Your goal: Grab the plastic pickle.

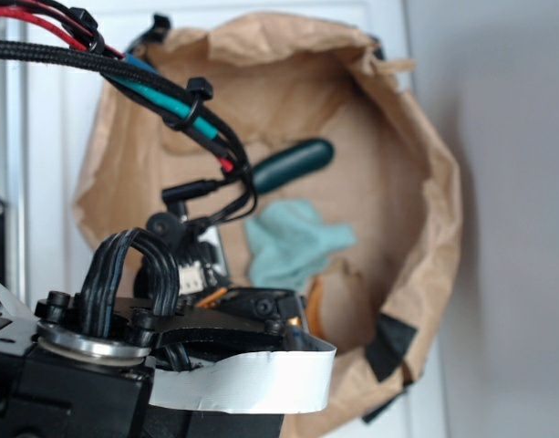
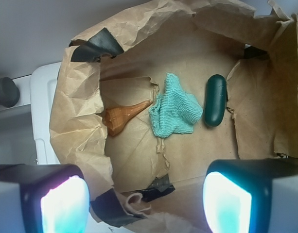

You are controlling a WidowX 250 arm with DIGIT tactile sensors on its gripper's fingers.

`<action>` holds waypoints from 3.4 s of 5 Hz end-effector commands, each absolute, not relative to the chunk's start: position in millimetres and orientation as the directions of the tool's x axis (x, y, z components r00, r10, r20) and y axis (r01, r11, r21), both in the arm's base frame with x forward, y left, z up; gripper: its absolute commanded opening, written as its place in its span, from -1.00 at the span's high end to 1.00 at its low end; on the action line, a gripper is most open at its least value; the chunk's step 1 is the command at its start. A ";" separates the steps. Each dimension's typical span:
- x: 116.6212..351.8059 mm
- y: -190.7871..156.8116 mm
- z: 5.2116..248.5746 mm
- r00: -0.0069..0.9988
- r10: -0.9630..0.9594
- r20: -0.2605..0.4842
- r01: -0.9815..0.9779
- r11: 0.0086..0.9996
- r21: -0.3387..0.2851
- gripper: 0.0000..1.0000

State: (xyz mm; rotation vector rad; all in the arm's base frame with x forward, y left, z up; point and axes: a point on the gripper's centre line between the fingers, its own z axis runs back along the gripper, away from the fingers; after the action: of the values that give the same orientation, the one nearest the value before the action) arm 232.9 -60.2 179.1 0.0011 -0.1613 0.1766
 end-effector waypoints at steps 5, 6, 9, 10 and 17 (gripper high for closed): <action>279.1 35.1 136.0 0.981 0.062 0.184 -0.026 0.981 -0.193 -1.00; 280.1 38.0 112.0 0.979 0.052 0.196 -0.022 0.989 -0.149 -1.00; 292.9 3.1 36.5 0.987 0.051 0.154 -0.033 0.993 -0.114 -1.00; 295.0 -7.6 25.2 0.987 0.082 0.135 -0.076 0.996 -0.049 -1.00; 297.5 47.1 134.9 0.984 0.114 0.137 -0.065 0.946 -0.319 -1.00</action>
State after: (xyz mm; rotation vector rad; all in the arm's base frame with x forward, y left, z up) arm 290.5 37.2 119.2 -0.3327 -0.0915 0.0846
